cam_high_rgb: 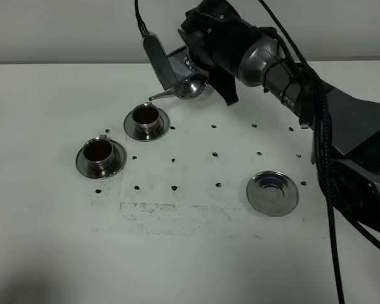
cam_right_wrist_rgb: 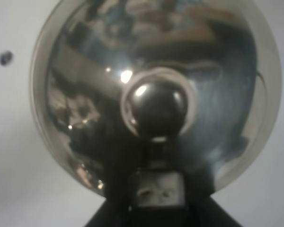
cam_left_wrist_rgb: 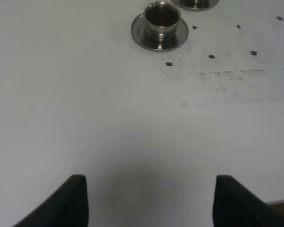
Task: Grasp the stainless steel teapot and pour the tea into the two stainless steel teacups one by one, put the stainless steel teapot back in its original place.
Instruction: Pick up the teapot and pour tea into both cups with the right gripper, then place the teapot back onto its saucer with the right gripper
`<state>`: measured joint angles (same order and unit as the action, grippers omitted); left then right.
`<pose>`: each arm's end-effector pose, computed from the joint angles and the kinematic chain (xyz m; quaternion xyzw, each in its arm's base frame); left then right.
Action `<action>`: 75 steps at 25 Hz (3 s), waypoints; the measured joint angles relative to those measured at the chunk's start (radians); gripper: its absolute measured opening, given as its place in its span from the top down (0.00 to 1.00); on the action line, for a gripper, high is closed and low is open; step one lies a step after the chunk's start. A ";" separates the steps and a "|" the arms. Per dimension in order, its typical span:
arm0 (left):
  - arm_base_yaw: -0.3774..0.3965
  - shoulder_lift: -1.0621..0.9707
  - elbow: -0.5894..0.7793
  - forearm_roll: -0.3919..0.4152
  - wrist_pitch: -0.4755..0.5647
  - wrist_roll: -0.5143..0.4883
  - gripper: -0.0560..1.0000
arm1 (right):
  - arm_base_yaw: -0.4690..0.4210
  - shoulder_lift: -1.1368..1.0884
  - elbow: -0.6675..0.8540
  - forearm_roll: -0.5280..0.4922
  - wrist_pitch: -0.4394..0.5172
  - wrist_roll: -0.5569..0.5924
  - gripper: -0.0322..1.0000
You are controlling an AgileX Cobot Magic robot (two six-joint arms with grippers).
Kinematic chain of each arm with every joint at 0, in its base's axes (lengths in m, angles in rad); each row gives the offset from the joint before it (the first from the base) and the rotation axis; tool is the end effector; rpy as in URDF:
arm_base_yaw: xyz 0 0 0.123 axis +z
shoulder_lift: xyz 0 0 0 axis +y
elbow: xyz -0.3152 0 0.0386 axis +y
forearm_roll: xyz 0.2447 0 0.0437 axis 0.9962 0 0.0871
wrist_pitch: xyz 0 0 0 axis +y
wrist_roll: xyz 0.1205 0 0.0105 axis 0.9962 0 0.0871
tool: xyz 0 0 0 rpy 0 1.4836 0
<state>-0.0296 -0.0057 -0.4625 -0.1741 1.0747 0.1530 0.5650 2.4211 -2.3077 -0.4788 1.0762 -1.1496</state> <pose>-0.0132 -0.0180 0.2505 0.0811 0.8579 -0.0559 0.5044 0.5037 0.2612 0.2217 -0.7544 0.5723 -0.2844 0.1499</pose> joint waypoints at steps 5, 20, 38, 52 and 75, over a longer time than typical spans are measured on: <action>0.000 0.000 0.000 0.000 0.000 0.000 0.43 | -0.001 -0.068 0.043 0.096 0.068 0.214 0.79; 0.000 0.000 0.000 0.000 0.000 0.000 0.43 | -0.007 -0.325 0.618 0.411 -0.212 0.773 0.79; 0.000 0.000 0.000 0.000 0.000 0.000 0.43 | 0.002 -0.318 0.635 0.351 -0.167 0.898 0.79; 0.000 0.000 0.000 0.000 0.000 0.000 0.43 | -0.053 -0.805 1.289 0.368 -0.397 1.150 0.79; 0.000 0.000 0.000 0.000 0.000 0.000 0.43 | -0.109 -0.739 1.385 0.383 -0.441 1.177 0.79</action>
<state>-0.0296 -0.0057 -0.4625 -0.1741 1.0747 0.1530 0.4555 1.6823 -0.9228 -0.0958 0.6348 0.0271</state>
